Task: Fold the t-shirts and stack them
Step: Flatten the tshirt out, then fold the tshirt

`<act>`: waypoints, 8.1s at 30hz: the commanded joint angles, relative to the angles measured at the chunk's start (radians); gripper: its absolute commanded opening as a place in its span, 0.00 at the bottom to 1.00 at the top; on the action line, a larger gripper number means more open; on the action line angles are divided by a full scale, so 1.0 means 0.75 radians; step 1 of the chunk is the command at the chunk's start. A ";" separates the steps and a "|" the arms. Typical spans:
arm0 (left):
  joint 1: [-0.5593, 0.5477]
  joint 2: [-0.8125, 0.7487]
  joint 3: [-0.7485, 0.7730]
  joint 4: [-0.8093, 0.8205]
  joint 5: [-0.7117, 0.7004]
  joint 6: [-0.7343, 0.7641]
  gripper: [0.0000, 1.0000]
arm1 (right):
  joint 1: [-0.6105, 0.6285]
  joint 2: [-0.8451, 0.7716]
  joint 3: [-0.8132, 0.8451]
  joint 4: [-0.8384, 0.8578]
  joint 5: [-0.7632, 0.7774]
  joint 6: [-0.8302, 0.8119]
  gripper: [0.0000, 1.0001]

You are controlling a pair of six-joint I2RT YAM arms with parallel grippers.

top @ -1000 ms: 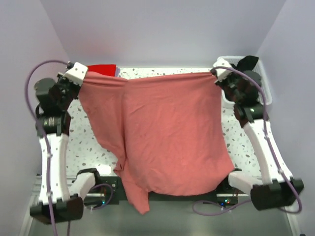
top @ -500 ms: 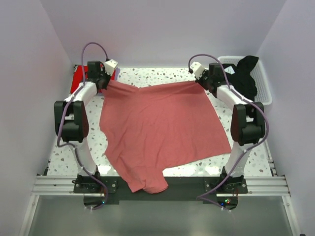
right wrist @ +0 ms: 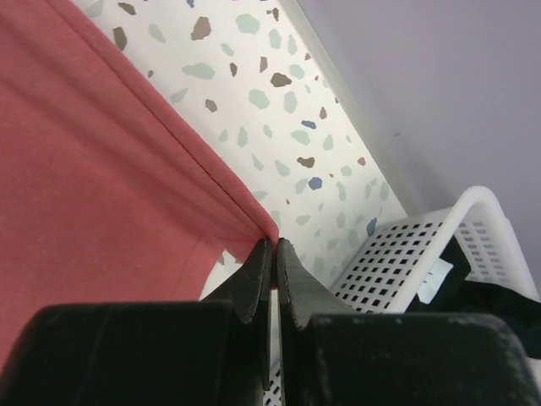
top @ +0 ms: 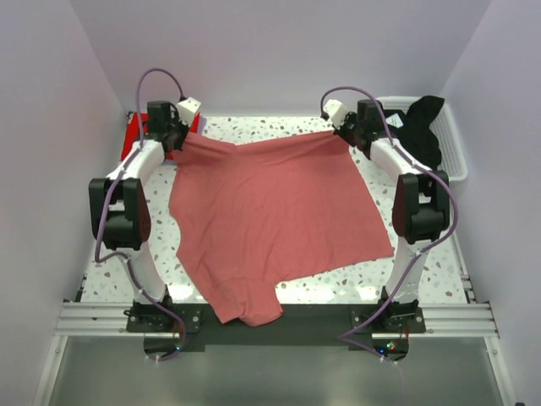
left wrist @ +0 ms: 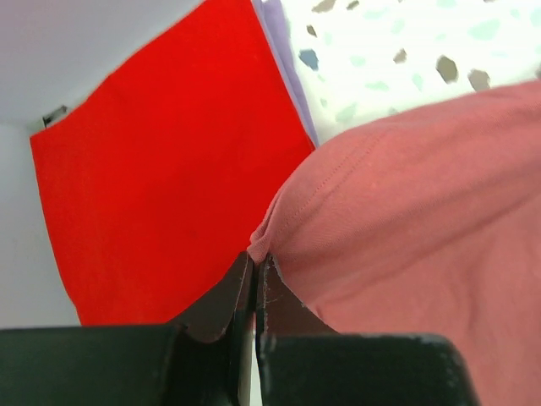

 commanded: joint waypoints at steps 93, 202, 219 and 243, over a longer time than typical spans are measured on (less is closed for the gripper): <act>-0.301 -0.064 -0.187 -0.562 0.504 -0.235 0.53 | -0.142 0.027 0.198 -1.022 -0.343 -0.292 0.29; -0.068 -0.155 0.137 -0.767 0.608 0.349 0.59 | 0.022 -0.232 0.158 -1.255 0.005 0.089 0.73; -0.070 -0.837 -0.951 -1.010 0.586 0.810 0.61 | 0.157 -0.903 -0.859 -1.255 0.083 0.072 0.50; -0.420 -0.768 -1.130 -0.531 0.289 0.503 0.23 | 0.386 -0.866 -0.735 -0.997 -0.244 0.205 0.45</act>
